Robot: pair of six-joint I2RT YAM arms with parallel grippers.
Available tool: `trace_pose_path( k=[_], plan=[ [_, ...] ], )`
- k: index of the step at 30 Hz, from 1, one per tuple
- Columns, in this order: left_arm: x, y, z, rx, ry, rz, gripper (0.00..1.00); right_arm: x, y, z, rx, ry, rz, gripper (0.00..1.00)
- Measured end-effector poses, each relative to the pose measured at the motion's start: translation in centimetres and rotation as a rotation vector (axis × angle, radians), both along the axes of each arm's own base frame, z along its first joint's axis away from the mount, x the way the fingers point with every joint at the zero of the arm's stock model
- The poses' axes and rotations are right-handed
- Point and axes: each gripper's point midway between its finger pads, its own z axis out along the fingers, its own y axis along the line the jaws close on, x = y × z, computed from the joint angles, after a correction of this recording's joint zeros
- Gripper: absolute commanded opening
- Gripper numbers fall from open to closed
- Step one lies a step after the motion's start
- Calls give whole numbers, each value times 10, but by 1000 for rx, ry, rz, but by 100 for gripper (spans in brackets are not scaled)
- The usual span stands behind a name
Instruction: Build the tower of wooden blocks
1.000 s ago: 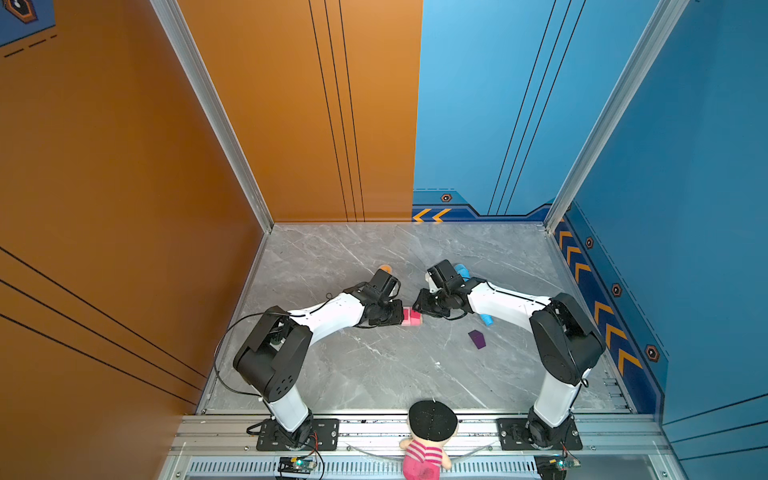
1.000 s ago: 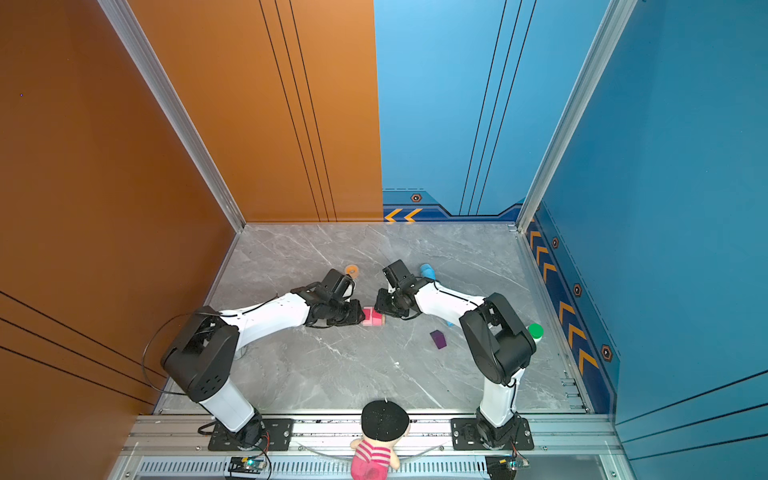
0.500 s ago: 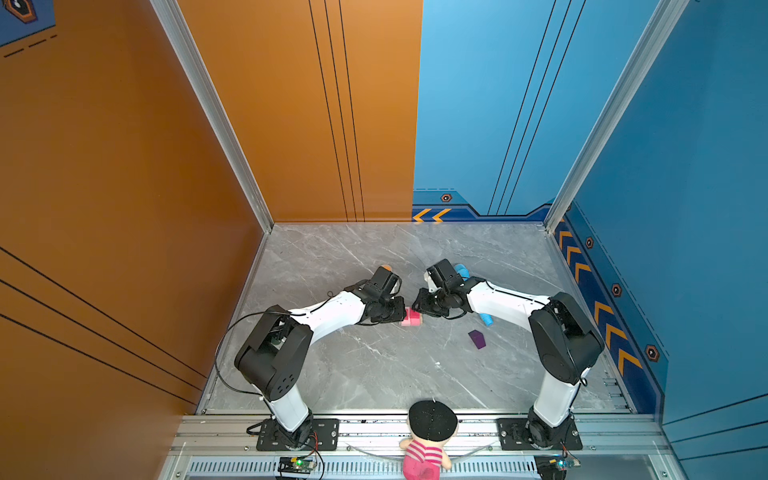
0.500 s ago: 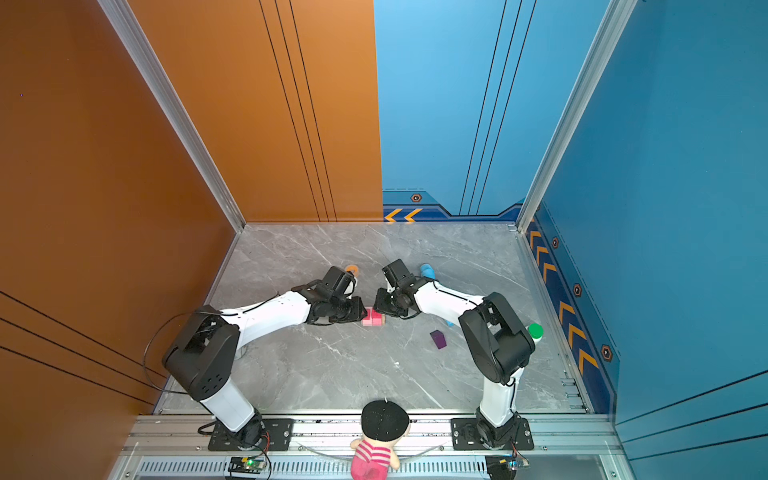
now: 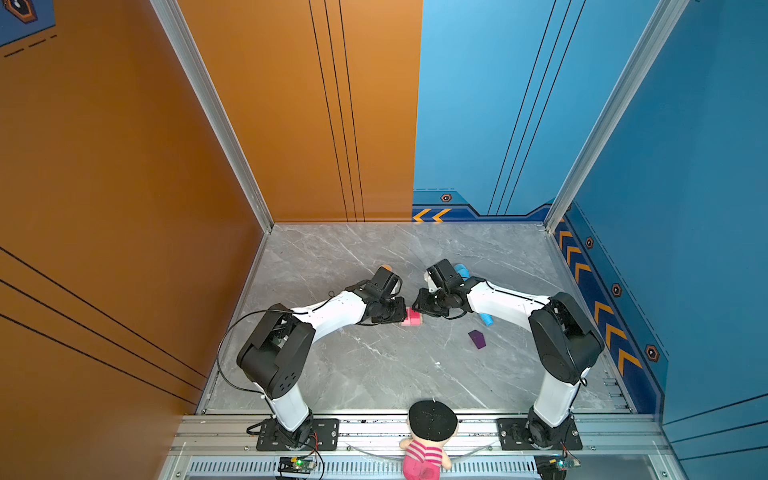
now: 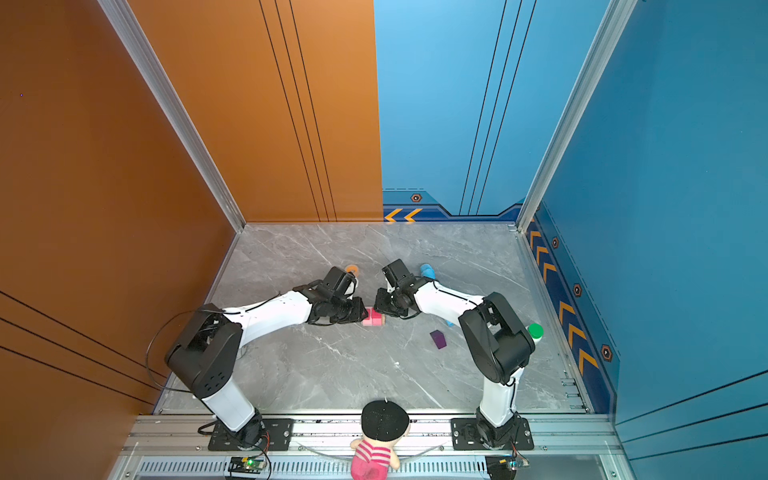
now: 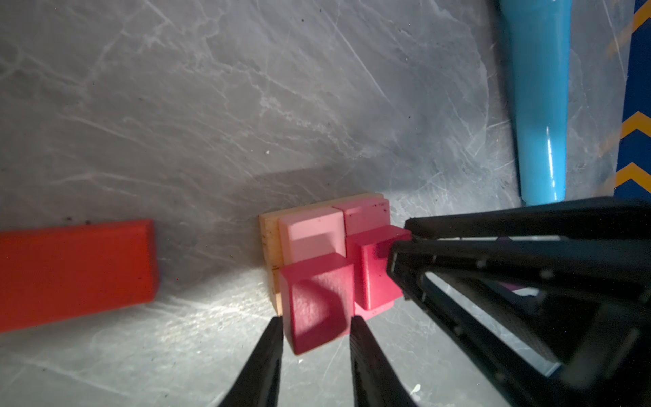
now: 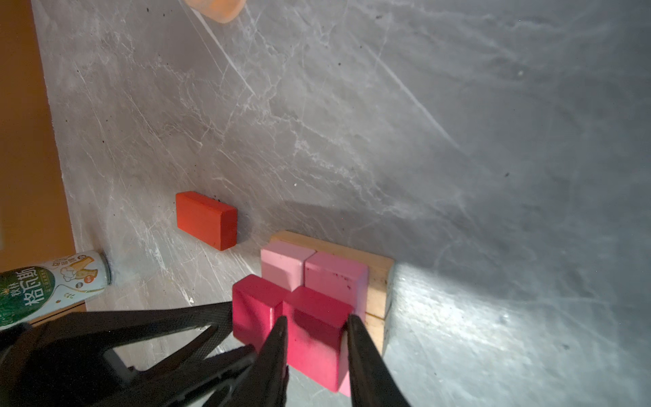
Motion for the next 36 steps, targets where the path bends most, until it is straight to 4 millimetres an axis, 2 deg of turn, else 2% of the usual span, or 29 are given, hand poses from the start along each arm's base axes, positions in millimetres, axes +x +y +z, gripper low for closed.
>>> trace_pose_path(
  k=[24, 36],
  plan=[
    [4, -6, 3, -16, -8, -4, 34, 0, 0, 0, 0, 0, 1, 26],
    [4, -6, 3, -16, -9, -4, 40, -1, -2, -1, -6, 6, 1, 42]
  ],
)
